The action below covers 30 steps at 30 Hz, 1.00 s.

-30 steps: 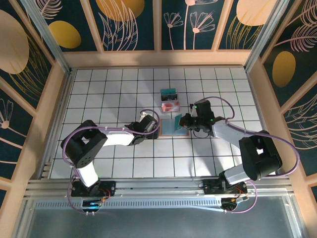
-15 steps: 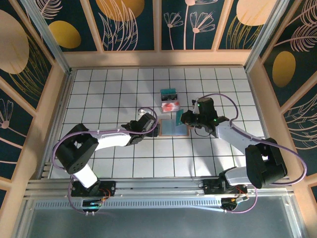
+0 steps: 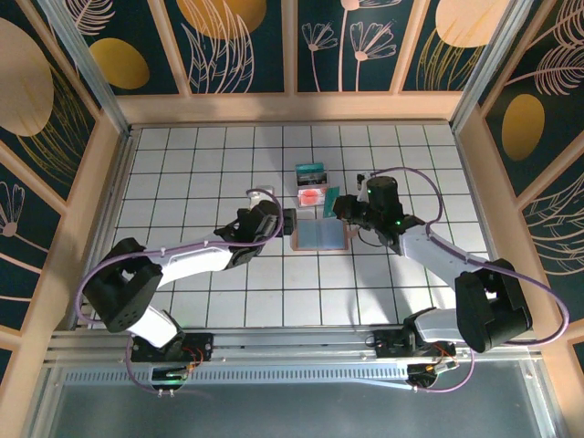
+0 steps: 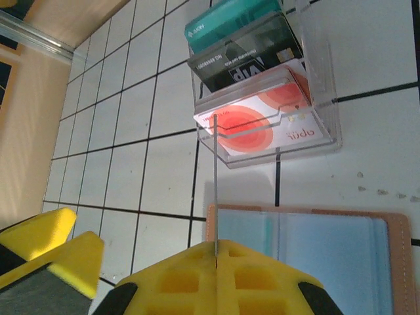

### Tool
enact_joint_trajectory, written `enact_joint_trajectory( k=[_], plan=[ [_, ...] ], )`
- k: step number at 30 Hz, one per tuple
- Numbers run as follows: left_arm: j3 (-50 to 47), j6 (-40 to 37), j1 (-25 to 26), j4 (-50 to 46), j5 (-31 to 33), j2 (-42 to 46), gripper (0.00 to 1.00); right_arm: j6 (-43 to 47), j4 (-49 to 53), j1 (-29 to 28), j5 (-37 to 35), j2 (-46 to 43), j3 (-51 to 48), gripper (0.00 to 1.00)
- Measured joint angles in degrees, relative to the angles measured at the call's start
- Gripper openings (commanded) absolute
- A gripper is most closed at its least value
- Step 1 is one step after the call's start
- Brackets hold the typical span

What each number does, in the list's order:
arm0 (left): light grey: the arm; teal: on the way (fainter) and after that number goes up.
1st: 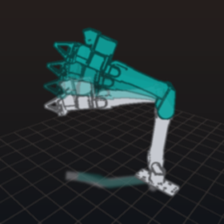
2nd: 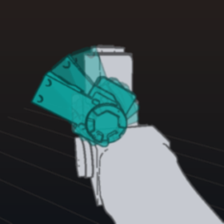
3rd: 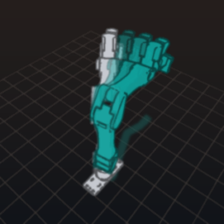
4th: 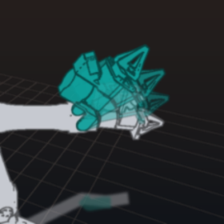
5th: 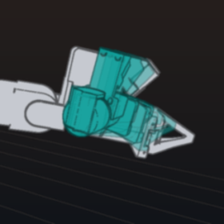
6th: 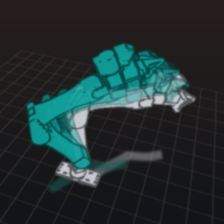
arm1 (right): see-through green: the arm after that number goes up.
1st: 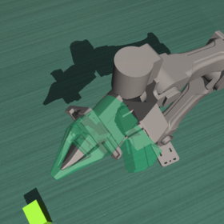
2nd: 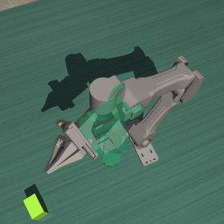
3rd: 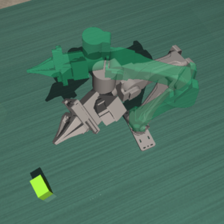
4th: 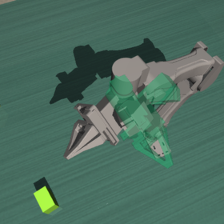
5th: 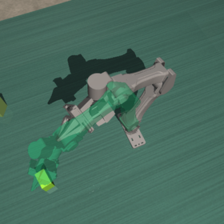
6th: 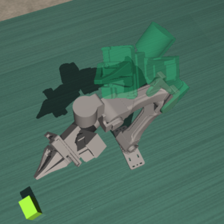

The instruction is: Take the credit cards out of the card holder

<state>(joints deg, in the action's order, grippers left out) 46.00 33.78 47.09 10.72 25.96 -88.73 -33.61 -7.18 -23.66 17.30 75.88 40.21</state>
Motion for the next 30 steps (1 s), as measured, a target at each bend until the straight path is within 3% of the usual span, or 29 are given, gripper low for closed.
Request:
enact_joint_trajectory(
  k=[5,10,17,25,30],
  plan=[
    [-0.98,1.20,-2.21,4.61,-2.12,1.70,0.99,-0.55,-3.89,0.00,-0.79,0.00,-0.31,0.00],
    [-2.21,3.17,-5.95,9.20,-6.58,2.67,0.99,-1.25,-7.76,0.00,-0.76,0.00,-0.63,0.00],
    [-3.37,4.72,-7.43,14.62,-13.94,3.23,0.99,-1.51,-13.79,0.02,-0.13,0.00,-2.93,0.00],
    [-3.78,5.40,-7.63,20.81,-24.74,3.17,0.97,-3.89,-24.41,0.83,6.51,0.09,-6.05,0.00],
    [-3.04,5.92,-7.63,23.08,-29.70,2.01,0.86,-4.98,-30.32,1.07,11.72,1.55,-6.12,0.00]
  ],
)
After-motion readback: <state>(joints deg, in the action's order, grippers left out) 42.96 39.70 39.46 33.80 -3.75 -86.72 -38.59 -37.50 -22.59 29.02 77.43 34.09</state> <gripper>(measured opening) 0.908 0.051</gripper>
